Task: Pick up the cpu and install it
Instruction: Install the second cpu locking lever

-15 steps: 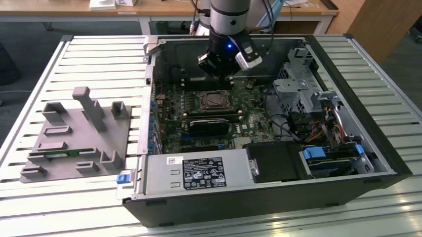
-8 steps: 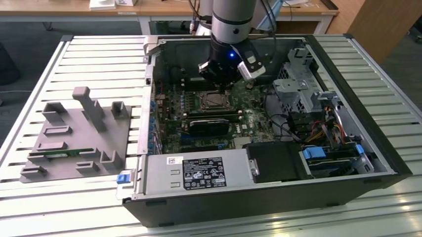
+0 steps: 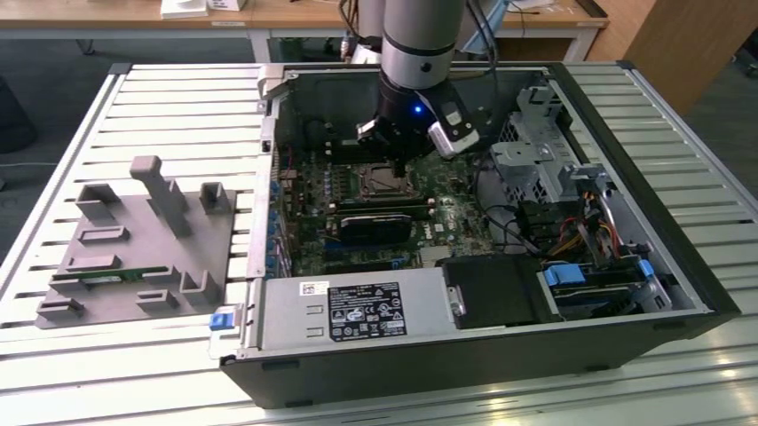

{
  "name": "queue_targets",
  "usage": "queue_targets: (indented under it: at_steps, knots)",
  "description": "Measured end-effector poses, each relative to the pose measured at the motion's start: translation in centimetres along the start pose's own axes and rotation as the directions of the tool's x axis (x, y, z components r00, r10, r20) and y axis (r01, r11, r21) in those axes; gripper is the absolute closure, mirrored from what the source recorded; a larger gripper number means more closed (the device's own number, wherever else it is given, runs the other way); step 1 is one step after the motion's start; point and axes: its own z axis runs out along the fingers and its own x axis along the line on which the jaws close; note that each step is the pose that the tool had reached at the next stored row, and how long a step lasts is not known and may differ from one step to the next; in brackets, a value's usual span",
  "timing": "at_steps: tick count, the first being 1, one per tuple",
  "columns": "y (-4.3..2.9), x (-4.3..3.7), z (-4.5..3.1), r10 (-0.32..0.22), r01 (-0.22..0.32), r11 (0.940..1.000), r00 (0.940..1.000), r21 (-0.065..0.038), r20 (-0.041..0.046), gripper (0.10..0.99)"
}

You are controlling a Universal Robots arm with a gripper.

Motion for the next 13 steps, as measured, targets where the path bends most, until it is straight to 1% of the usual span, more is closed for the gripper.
queue_targets:
  at_steps: [5,8,10,13]
  knots:
    - [-0.9,0.14,0.16,0.0,0.0,1.0,1.0,0.0,0.0,0.98]
    - [-1.33,0.4,0.17,0.0,0.0,1.0,1.0,0.0,0.0001,0.98]
    - [-1.52,0.8,0.17,0.0,0.0,1.0,1.0,0.0,0.0001,0.98]
    - [-1.71,1.74,0.17,0.0,0.0,1.0,1.0,0.0,0.0,0.98]
